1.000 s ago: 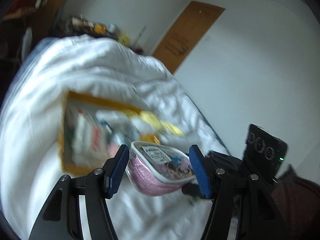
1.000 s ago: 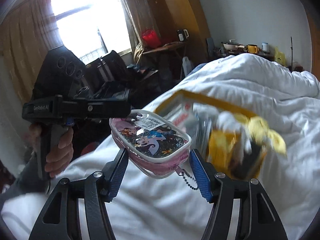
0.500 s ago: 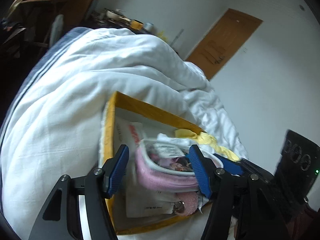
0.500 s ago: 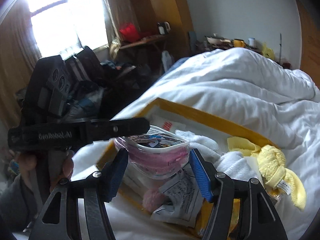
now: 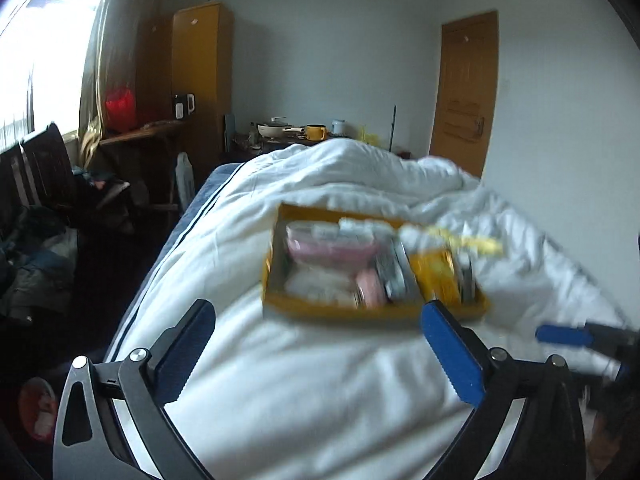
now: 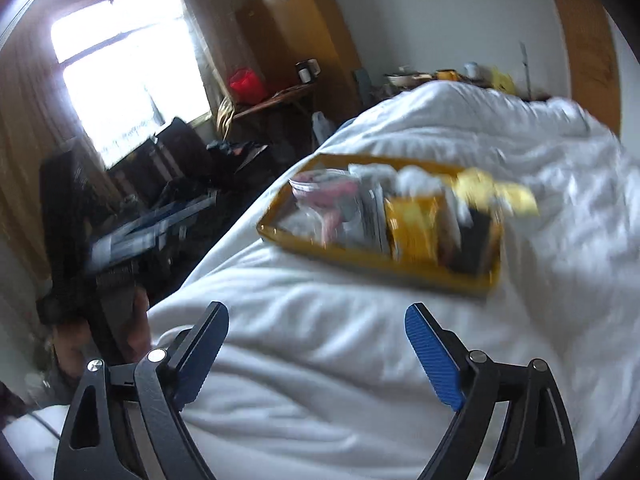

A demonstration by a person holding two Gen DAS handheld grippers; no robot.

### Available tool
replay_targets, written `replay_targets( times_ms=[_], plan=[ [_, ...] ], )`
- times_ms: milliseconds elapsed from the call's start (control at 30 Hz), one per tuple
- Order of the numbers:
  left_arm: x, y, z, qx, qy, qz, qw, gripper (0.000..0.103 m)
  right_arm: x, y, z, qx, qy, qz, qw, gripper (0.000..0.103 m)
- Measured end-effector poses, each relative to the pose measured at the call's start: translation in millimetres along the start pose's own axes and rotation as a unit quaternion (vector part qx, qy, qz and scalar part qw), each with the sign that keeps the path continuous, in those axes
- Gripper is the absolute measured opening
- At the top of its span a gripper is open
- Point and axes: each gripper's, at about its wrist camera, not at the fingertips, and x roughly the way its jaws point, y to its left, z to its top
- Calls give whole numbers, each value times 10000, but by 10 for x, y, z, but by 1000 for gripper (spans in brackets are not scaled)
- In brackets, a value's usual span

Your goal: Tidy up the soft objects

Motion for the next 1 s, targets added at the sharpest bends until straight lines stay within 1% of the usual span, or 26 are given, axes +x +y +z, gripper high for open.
replay_targets(
  times_ms=[33, 67, 100, 133, 200, 233, 300, 367, 533, 667, 1000],
  plan=[
    [1, -80, -34, 235, 5, 87, 9997, 103, -5, -12, -61, 128, -52, -38, 9999, 93],
    [2, -144, -49, 449, 12, 256, 9987, 103, 17, -31, -130, 325, -74, -132, 9994, 93],
    [-10, -205, -54, 632, -22, 456, 9970, 103, 55, -23, -154, 338, -34, -204, 9992, 93],
    [-40, -246, -56, 747, -101, 551, 9956, 103, 95, 11, -157, 281, 15, -232, 9993, 93],
    [-115, -280, -60, 835, -285, 578, 9944, 103, 97, 52, -162, 215, -7, -235, 9995, 93],
    [-146, -280, -54, 850, -355, 576, 9941, 103, 60, 46, -162, 238, -92, -256, 9993, 93],
    [-171, -266, -44, 834, -427, 595, 9938, 103, -25, 6, -160, 341, -299, -324, 9984, 93],
    [-166, -256, -29, 788, -416, 607, 9942, 103, -82, -10, -154, 394, -424, -350, 9977, 93],
    [-140, -191, -7, 606, -326, 761, 9947, 103, -117, 20, -120, 341, -504, -415, 9973, 93],
    [-76, -131, -11, 469, -169, 799, 9956, 103, -135, 31, -117, 334, -551, -448, 9969, 93],
    [-30, -94, -34, 384, -28, 915, 9951, 103, -150, 65, -122, 239, -613, -503, 9966, 93]
  ],
)
